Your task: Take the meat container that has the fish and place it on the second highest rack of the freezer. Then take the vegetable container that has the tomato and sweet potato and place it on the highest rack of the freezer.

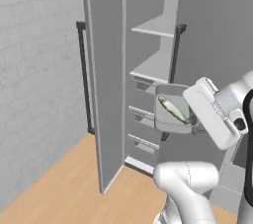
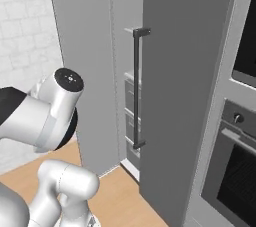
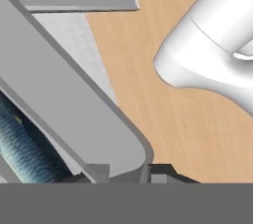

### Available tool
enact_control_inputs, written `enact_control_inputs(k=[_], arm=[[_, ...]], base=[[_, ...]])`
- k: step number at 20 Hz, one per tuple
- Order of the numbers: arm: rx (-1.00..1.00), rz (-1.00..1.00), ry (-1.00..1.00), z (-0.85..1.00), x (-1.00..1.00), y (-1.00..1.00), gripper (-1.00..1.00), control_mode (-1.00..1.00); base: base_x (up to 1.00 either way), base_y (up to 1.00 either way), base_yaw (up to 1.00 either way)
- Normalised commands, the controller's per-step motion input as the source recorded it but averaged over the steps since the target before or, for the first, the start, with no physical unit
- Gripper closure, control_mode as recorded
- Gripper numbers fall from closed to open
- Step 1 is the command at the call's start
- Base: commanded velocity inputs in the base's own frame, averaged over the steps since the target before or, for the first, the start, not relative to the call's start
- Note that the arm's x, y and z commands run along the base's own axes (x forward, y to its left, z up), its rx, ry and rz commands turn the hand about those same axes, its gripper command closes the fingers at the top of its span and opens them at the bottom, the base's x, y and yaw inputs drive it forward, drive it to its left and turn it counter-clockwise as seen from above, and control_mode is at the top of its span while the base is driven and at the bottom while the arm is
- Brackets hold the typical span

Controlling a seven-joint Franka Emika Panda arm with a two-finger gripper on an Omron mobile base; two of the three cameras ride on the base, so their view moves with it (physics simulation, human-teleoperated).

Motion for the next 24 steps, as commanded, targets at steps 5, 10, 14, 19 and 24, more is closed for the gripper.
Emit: enact_control_inputs(k=[5, 10, 14, 19, 24], arm=[[0.0, 0.0, 0.0, 0.0, 0.0, 0.0, 1.0, 1.0], [0.0, 0.0, 0.0, 0.0, 0.0, 0.0, 1.0, 1.0], [0.0, 0.0, 0.0, 0.0, 0.0, 0.0, 1.0, 1.0], [0.0, 0.0, 0.0, 0.0, 0.0, 0.0, 1.0, 1.0], [0.0, 0.0, 0.0, 0.0, 0.0, 0.0, 1.0, 1.0]], base=[[0.03, 0.21, -0.23], [0.03, 0.02, -0.38], [0.09, 0.42, -0.36], [0.01, 0.59, -0.28], [0.0, 0.63, -0.22]])
